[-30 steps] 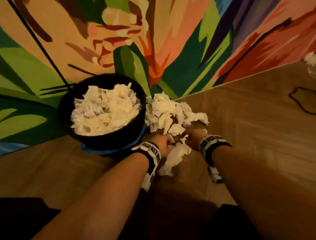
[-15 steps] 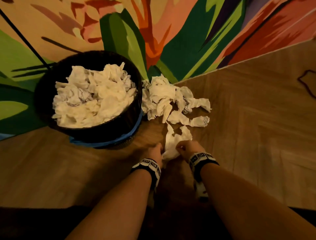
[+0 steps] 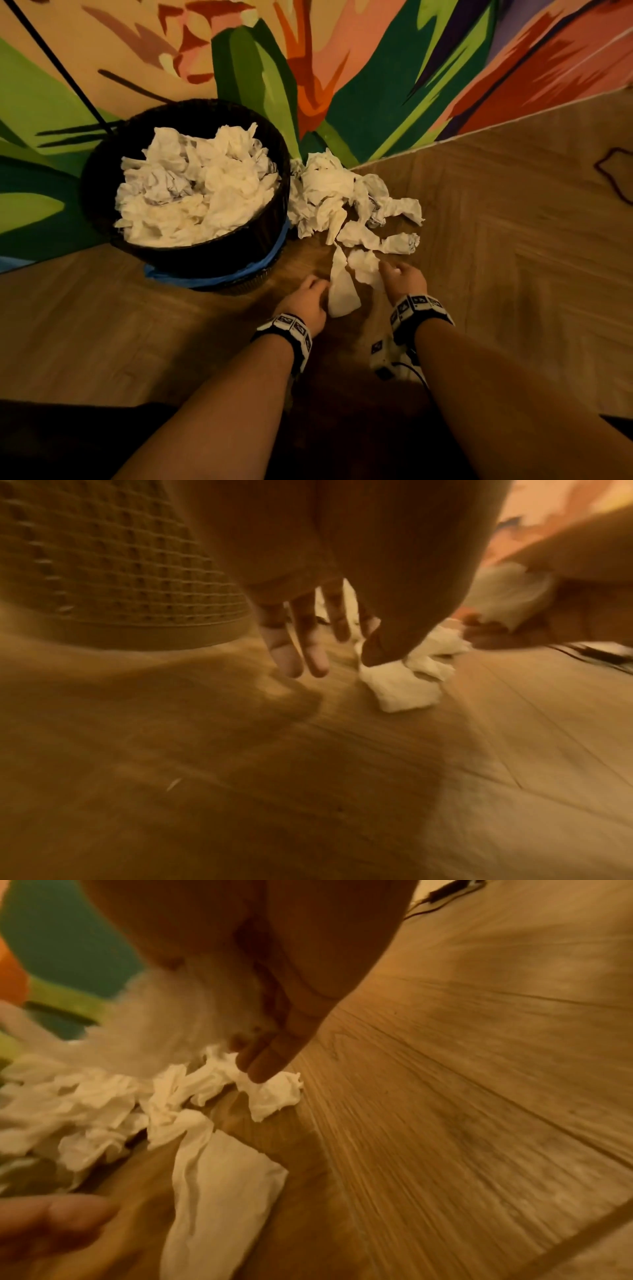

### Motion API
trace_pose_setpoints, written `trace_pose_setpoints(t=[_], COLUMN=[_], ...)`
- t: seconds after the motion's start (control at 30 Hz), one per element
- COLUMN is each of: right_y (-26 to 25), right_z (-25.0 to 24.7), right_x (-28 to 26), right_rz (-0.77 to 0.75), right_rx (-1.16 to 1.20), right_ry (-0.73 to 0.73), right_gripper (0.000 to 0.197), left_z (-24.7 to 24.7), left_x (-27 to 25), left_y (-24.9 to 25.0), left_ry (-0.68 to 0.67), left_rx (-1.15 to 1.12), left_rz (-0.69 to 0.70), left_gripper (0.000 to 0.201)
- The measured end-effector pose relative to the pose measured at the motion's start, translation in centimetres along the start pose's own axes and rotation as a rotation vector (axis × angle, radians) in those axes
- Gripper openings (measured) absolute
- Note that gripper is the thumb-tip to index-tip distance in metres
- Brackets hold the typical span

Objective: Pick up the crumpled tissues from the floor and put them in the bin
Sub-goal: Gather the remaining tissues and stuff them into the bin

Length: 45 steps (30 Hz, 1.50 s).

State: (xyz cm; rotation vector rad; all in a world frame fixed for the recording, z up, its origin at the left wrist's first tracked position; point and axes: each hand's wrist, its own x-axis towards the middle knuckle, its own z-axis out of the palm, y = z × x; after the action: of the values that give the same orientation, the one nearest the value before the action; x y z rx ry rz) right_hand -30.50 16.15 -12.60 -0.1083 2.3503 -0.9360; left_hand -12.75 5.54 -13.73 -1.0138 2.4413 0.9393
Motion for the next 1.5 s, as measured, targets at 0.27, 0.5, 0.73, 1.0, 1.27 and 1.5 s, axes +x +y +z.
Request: trace_pose_setpoints(t=[0.27, 0.5, 0.73, 1.0, 1.27, 1.5], right_y=[1.9, 1.0, 0.2, 1.1, -1.3, -2.5], right_z=[-1.2, -0.2, 2.2, 3.2, 3.6, 4.2], right_x=[1.1, 0.8, 0.3, -0.4, -1.3, 0.2], right_rz=[-0.071, -0.186, -0.308, -0.078, -0.196, -0.156], right_rx=[0.059, -0.558, -0.748, -0.286, -0.007, 0.123], right_ry=[0.193, -0.291, -0.380, -0.258, -0.443, -0.375], right_gripper=[0.020, 0.091, 0.046, 0.028, 0.031, 0.031], left_z=[1.7, 0.9, 0.4, -0.1, -0.4, -0.9], left_x=[1.4, 1.1, 0.8, 0.0, 0.4, 0.8], left_y=[1.9, 0.9, -0.3, -0.8, 0.9, 0.6], left_ry=[-0.227, -0.201, -0.081, 0.154, 0.084, 0.189], left_rx=[0.317, 0.348, 0.153, -0.214, -0.506, -0.399], left_rz=[0.093, 0.007, 0.029, -0.146, -0.046, -0.105], left_gripper=[0.094, 0.046, 0.030, 0.023, 0.044, 0.030])
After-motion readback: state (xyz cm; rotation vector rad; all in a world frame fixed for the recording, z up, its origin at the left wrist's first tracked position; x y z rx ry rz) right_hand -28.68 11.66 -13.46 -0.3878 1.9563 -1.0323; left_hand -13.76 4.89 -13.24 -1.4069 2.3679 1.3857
